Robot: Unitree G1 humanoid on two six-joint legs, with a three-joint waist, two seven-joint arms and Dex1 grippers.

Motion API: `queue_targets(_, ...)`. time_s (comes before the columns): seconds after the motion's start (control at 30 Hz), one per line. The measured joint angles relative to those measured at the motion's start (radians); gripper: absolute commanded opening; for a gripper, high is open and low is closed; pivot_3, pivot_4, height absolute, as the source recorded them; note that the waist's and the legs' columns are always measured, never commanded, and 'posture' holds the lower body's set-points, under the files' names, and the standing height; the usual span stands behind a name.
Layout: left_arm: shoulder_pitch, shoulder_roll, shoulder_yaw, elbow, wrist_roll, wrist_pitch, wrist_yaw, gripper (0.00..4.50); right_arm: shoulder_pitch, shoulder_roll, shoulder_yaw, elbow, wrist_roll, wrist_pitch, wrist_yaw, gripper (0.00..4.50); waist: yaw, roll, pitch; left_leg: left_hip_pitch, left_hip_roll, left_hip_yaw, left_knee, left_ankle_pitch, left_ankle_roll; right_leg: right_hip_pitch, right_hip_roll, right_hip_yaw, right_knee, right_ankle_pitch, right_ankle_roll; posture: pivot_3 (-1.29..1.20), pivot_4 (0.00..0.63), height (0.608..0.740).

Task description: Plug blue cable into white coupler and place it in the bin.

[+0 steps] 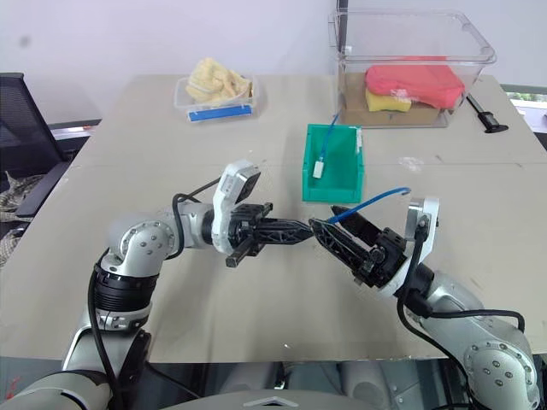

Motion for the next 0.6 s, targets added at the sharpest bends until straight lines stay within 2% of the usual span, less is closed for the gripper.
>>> queue_targets(0.23,0.007,0.01,0.02,0.0,-0.027,0.01,0.01,0.0,0.031,-0.024,0.016,0.001,0.0,-0.015,0.011,3.66,0.0,0.0,0.0,0.0,0.0,0.0,0.0,0.0,0.0,0.0,0.0,0.0,0.0,0.0,0.0,0.0,0.15,0.739)
queue_targets(0.27,0.01,0.01,0.02,0.0,-0.027,0.01,0.01,0.0,0.033,-0.028,0.02,0.001,0.0,-0.017,0.014,3.1,0.0,0.0,0.0,0.0,0.0,0.0,0.0,0.0,0.0,0.0,0.0,0.0,0.0,0.0,0.0,0.0,0.15,0.739)
queue_targets(0.33,0.011,0.012,0.02,0.0,-0.029,0.01,0.01,0.0,0.034,-0.031,0.026,0.004,0.0,-0.02,0.016,2.46,0.0,0.0,0.0,0.0,0.0,0.0,0.0,0.0,0.0,0.0,0.0,0.0,0.0,0.0,0.0,0.0,0.15,0.739)
queue_targets(0.4,0.018,0.022,0.02,0.0,-0.028,0.008,0.008,0.0,0.033,-0.033,0.029,0.014,0.001,-0.026,0.024,1.33,-0.001,0.0,0.0,0.0,0.0,0.001,0.0,0.0,0.0,0.0,0.0,0.001,0.0,0.0,0.0,0.0,0.15,0.739)
queue_targets(0.43,0.021,0.025,0.02,0.0,-0.027,0.008,0.008,0.0,0.033,-0.033,0.029,0.014,0.001,-0.029,0.027,1.06,-0.001,0.0,0.0,0.0,0.0,0.001,0.0,0.0,0.0,0.0,0.0,0.001,0.0,0.0,0.0,0.0,0.15,0.739)
queue_targets(0.47,0.026,0.03,0.02,0.0,-0.025,0.007,0.007,0.0,0.033,-0.034,0.03,0.014,0.002,-0.034,0.032,0.49,-0.001,0.0,0.0,0.0,0.0,0.0,0.0,0.0,0.0,0.0,0.0,0.001,0.0,0.0,0.0,0.0,0.15,0.739)
queue_targets(0.53,0.028,0.033,0.02,0.0,-0.024,0.005,0.004,0.0,0.03,-0.035,0.03,0.014,0.007,-0.038,0.038,0.03,-0.001,0.0,0.0,0.0,0.0,0.0,0.0,0.0,0.0,0.0,0.0,0.001,0.0,0.0,0.0,0.0,0.15,0.739)
queue_targets(0.6,0.029,0.035,0.019,0.0,-0.024,-0.002,-0.004,0.0,0.027,-0.039,0.031,0.014,0.015,-0.04,0.038,0.03,0.0,0.0,0.0,0.0,0.0,0.001,0.0,0.0,0.0,0.0,0.0,0.001,0.0,0.0,0.0,0.0,0.15,0.739)
